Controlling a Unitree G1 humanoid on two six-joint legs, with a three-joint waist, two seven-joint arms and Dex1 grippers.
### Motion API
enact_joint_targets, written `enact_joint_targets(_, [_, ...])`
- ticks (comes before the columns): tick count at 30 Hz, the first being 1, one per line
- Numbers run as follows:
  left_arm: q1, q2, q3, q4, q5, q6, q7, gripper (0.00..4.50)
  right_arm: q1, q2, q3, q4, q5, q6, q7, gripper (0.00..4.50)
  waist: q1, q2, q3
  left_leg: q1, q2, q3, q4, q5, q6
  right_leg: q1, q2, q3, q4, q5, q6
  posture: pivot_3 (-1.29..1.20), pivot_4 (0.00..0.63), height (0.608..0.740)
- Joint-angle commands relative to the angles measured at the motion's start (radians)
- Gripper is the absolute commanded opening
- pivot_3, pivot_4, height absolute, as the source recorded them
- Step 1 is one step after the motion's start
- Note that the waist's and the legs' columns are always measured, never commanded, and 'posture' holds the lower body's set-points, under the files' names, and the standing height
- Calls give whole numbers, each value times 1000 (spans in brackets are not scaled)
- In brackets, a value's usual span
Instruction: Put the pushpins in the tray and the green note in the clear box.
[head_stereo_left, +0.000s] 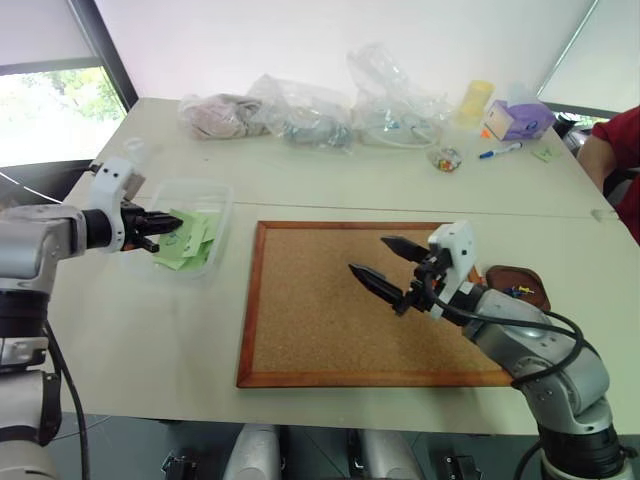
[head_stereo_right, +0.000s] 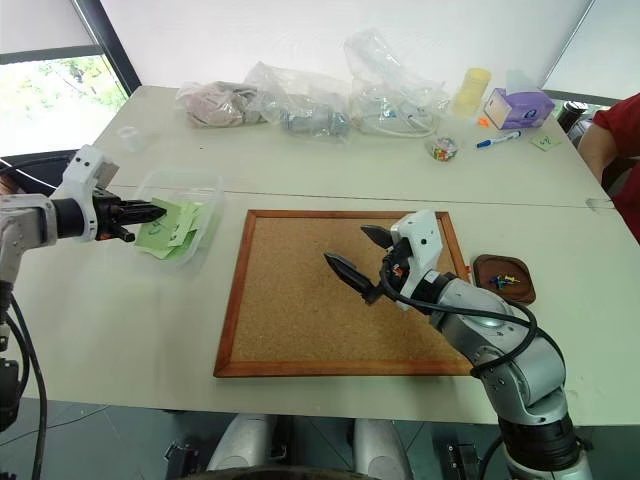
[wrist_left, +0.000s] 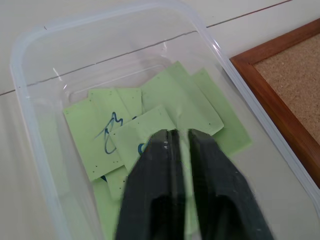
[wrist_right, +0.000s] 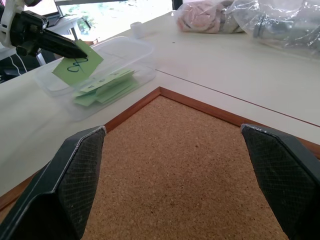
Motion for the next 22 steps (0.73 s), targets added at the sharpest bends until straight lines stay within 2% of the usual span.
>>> enact_joint_targets(1, [-15, 2, 27, -5, 0, 4, 4, 2528, 1, 6, -2, -18, -21, -30, 4, 4500, -3, 0, 0, 0, 0, 0, 0, 0, 0, 0, 0, 0, 0, 0, 0, 0, 150, 737])
enact_joint_targets(5, [-37, -6, 25, 24, 16, -18, 19, 4413, 28, 15, -8, -30, -31, -35, -9, 4500, -12, 0, 0, 0, 0, 0, 0, 0, 0, 0, 0, 0, 0, 0, 0, 0, 150, 737])
enact_joint_targets(9, [-74, 11, 14, 45, 64, -132, 17, 4490, 60, 14, -42, -42, -32, -44, -23, 4500, -14, 0, 0, 0, 0, 0, 0, 0, 0, 0, 0, 0, 1, 0, 0, 0, 150, 737])
enact_joint_targets(13, [-126, 22, 57, -30, -2, -202, -96, 4490, 106, 21, -164, -55, -3, -66, -60, 4500, -12, 0, 0, 0, 0, 0, 0, 0, 0, 0, 0, 0, 1, 0, 0, 0, 150, 737])
enact_joint_targets(17, [-105, -13, 78, -222, -150, -84, -168, 4490, 165, 22, -296, -88, 74, -62, -84, 4500, -11, 0, 0, -1, 0, 0, 0, 0, 0, 0, -1, 0, 0, 0, 0, 0, 150, 737])
enact_joint_targets(20, [-32, -120, 68, -412, -277, 30, -116, 4490, 259, -18, -372, -126, 108, -41, -68, 4500, -11, 2, -1, 0, 0, 0, 0, 0, 0, 1, -1, 0, 1, 0, 0, 0, 150, 737])
enact_joint_targets(22, [11, -179, 53, -483, -294, 59, -60, 4490, 304, -41, -394, -142, 125, -29, -57, 4500, -12, 2, -1, 1, 0, 0, 0, 0, 0, 2, -1, 0, 1, 0, 0, 0, 150, 737])
